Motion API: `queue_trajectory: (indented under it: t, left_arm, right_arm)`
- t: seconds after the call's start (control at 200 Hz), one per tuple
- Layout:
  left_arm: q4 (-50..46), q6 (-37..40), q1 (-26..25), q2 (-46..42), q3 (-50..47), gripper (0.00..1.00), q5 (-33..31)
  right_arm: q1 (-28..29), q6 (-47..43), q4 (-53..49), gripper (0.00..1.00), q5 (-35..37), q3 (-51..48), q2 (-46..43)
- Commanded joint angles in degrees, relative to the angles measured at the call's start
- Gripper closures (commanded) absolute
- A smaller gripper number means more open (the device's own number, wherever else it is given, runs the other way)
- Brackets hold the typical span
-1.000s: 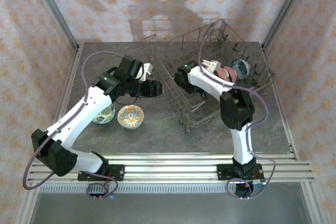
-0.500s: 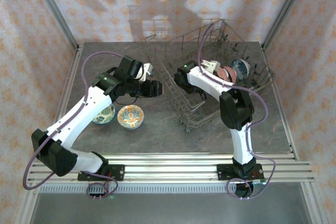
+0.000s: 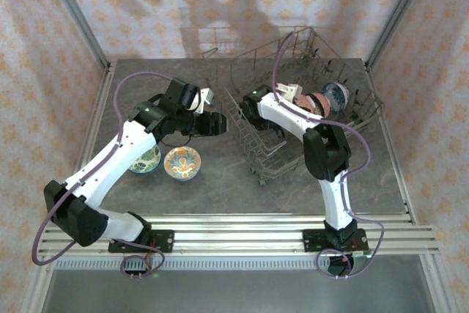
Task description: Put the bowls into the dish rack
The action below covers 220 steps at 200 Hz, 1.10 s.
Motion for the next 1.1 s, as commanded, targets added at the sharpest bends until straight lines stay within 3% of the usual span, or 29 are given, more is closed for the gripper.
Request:
queue_trajectory:
  t: [0.0,0.48,0.766,1.096]
  left_arm:
    - [-0.8,1.2,-0.3,-0.1,0.5,0.41,0.6]
    - [-2.3,1.0,-0.2,0.9,0.7,0.41,-1.6]
    - [-3.5,1.1,-0.1,1.9,1.9,0.41,-2.1]
    - [-4.9,1.3,0.4,2.7,2.6,0.41,-2.7]
  right_arm:
    - [0.5,-0.3,-8.6,0.58,1.3,2.3,0.4]
    - [1.7,-4.8,-8.1,0.44,1.6,4.3,1.1]
    - [2.0,-13.5,0.4,0.36,-1.5,2.3,-0.8]
    - [1.8,-21.3,9.6,0.35,-5.0,-2.2,-0.8]
